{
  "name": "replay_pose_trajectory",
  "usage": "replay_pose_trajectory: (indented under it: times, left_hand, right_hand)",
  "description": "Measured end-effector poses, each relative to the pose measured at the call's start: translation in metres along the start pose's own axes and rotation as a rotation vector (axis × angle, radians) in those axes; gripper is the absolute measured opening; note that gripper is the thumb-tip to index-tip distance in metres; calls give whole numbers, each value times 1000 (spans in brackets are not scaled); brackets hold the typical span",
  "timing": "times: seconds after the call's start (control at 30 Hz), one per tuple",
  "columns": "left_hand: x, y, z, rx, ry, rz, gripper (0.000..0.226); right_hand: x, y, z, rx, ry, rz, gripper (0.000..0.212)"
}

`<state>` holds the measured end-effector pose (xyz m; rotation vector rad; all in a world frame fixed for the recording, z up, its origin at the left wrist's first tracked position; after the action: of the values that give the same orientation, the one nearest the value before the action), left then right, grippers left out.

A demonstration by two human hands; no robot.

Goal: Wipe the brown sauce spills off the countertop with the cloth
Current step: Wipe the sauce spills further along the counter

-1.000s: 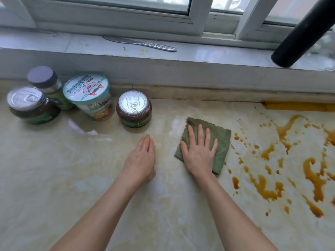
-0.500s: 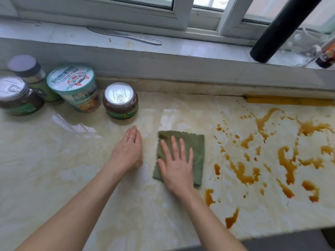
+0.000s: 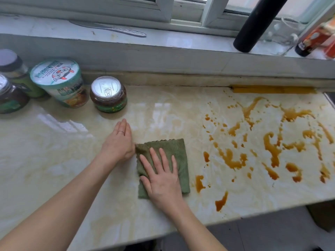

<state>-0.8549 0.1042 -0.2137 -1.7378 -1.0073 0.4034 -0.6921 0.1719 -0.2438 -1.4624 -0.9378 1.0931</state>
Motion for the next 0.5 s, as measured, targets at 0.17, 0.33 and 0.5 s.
replay_pose_trajectory:
  times: [0.17,0.33,0.5]
  left_hand:
    - [-3,-3,-4,37,14,-78,67]
    - [13,0,-23,100,84,-104,65]
    - [42,8,-35,119,145,-142,58]
  right_hand:
    - [57,-8,1,-5,49,-7,56]
    - [29,-3,-8,50,214,32,59]
    - [26,-2,-25,9,-81,-1,54]
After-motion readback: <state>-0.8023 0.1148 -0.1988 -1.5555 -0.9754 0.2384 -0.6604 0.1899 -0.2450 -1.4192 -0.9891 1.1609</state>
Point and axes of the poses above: each hand's wrist, its own z-axis towards the middle knuckle, its own y-axis out of the palm, x = y × z, the point moved 5 cm from there along z, towards the middle knuckle, and after that the axes turned 3 degrees about y, right-handed, at the moved point
